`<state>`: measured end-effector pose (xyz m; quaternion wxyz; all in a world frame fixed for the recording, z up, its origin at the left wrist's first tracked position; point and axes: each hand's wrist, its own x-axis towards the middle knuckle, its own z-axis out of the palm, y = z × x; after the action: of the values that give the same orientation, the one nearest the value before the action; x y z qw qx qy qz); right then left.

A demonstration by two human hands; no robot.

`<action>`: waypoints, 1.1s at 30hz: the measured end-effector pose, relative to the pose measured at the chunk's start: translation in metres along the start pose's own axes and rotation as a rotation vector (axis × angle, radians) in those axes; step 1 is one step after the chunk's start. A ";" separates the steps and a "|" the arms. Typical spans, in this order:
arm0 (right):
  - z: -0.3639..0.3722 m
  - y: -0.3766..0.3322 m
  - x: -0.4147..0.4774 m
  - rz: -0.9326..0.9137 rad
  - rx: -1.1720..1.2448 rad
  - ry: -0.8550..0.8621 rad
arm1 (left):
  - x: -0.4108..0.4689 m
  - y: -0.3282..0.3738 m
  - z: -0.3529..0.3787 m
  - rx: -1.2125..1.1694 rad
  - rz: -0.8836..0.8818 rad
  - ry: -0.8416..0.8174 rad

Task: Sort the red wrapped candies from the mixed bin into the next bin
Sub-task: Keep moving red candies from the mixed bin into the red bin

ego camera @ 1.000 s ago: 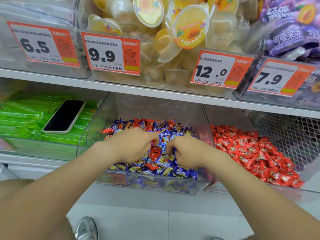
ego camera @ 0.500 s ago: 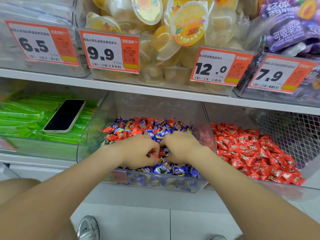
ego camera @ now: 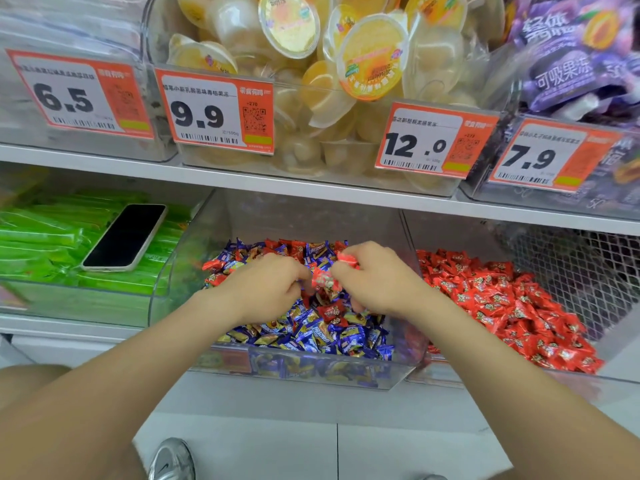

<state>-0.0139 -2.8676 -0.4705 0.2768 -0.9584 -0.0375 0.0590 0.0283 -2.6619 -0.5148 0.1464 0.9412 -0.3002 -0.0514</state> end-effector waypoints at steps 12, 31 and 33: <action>-0.023 0.004 -0.031 -0.009 0.056 0.140 | 0.009 0.045 -0.010 -0.688 0.018 -0.097; -0.088 0.117 -0.068 0.306 0.234 0.337 | 0.010 0.160 -0.008 -0.349 0.339 0.114; -0.092 0.122 -0.074 0.314 0.206 0.359 | 0.029 0.176 -0.004 -0.289 0.408 0.140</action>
<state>-0.0703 -3.0272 -0.4514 0.3628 -0.9143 0.1674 -0.0663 -0.0442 -2.8144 -0.4573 0.3069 0.8317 -0.4627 0.0022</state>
